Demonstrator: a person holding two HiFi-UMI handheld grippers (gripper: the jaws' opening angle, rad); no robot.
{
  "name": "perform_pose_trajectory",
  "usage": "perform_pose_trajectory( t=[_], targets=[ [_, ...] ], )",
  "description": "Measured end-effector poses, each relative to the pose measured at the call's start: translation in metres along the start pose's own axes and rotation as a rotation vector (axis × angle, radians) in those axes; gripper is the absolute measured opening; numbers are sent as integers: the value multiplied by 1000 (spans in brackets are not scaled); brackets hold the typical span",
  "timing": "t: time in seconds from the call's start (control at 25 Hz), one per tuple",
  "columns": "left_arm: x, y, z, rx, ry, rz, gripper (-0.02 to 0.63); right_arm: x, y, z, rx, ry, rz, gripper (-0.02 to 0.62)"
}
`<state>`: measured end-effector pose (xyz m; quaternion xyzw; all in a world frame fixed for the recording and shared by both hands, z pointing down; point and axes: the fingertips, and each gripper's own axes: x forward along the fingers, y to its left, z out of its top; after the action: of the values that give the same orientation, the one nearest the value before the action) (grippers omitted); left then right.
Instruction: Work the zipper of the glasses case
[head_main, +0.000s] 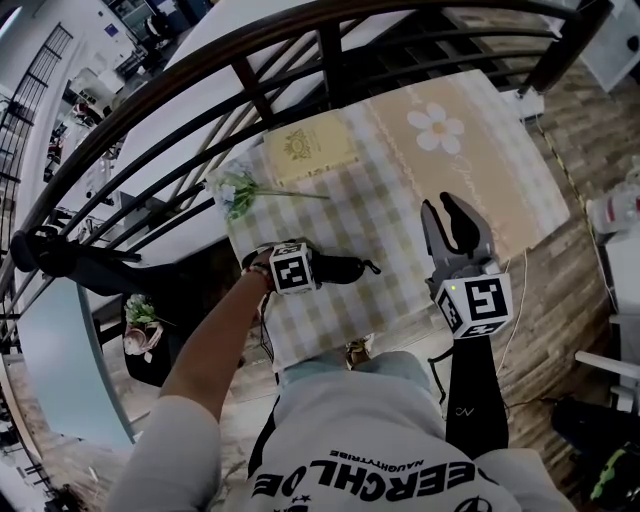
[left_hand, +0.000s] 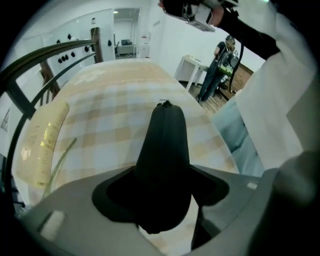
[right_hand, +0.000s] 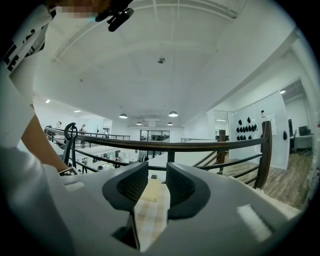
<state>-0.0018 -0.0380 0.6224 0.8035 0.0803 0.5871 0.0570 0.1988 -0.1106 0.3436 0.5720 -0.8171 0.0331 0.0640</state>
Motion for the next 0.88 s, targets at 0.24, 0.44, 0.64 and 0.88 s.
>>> perform_pose_trajectory(
  t=[0.24,0.44,0.64,0.88],
  targets=[
    [-7,-11,19,-604,-250,-204,317,7,9,3,-2,-2,21,140],
    [4,-18,10,-696,-289,-132,325,11,13,4,-1,-2,32,140],
    [-9,-8,8,-554,-253,20,339,14,15,0,1,6,36,140],
    [-35,6,1,-485,-220,142,342,18,22,0,0,1,52,138]
  ],
)
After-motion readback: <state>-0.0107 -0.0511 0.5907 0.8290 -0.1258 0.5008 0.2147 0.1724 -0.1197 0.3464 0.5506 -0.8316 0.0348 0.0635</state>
